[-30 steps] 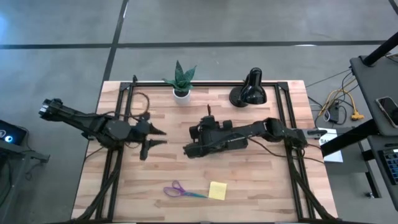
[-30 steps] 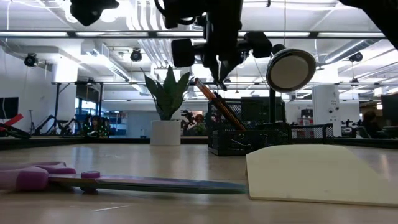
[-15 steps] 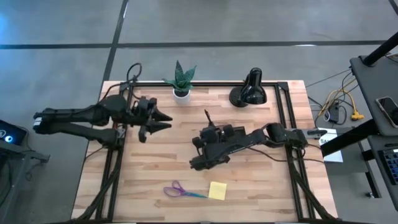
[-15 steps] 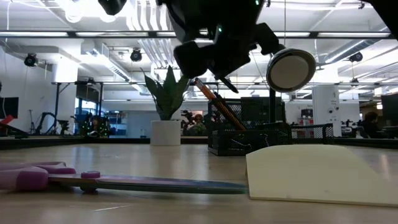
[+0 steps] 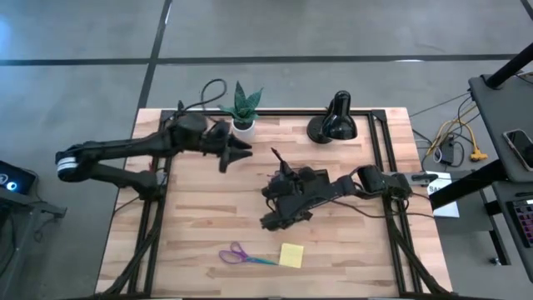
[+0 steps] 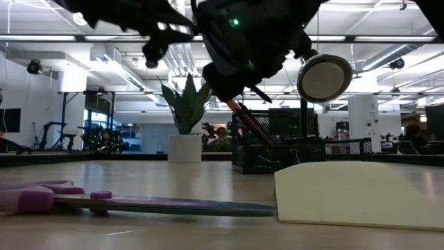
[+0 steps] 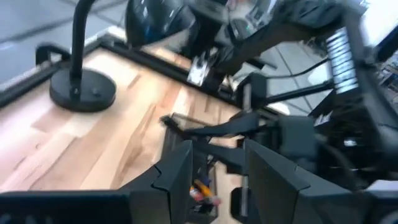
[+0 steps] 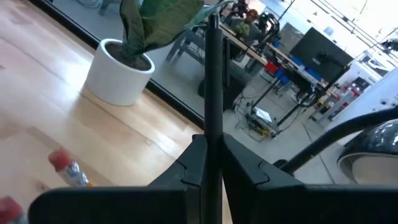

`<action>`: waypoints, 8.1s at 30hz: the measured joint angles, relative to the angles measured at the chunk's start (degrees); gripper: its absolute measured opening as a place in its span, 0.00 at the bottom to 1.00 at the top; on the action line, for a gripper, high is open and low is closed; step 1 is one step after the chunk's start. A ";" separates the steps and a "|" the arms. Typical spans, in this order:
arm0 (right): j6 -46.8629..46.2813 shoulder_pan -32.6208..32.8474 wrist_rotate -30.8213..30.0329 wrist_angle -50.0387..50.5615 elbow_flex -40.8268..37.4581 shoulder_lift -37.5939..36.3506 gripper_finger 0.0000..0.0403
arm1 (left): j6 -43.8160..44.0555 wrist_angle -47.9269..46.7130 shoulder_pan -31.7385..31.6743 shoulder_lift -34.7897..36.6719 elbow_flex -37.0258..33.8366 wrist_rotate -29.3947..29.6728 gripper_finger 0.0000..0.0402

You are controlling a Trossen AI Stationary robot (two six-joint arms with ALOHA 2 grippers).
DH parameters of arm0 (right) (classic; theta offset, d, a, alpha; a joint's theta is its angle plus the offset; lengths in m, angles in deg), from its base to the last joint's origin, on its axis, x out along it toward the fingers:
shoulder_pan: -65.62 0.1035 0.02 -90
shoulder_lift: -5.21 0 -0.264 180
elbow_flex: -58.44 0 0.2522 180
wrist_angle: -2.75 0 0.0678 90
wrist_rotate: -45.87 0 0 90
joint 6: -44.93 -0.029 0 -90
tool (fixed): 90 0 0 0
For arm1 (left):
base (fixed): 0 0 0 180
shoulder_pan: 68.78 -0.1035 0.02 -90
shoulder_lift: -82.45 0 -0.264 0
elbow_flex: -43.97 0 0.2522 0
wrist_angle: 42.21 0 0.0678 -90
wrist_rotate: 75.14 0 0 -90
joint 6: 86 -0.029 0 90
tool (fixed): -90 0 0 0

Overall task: Pick and place office supplies into organizer
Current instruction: Put the black ballpen into the black desk organizer, then put the purple scissors into the black desk organizer

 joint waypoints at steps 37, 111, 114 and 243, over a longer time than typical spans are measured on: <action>0.67 1.42 -3.94 -6.23 -8.43 0.03 0.07 | -30.10 -2.82 -2.94 -26.12 15.11 -8.33 0.54; 2.47 1.38 -1.45 -11.16 -9.43 0.11 0.07 | -31.95 -5.47 -2.13 -31.96 18.32 -12.74 0.04; 3.88 1.79 -1.37 -11.12 -9.41 0.11 0.09 | -31.98 -5.62 -2.13 -31.96 18.53 -12.71 0.04; 41.53 14.07 59.71 -59.43 -4.00 -6.53 0.28 | 1.41 -35.80 36.30 1.98 -4.89 10.49 0.45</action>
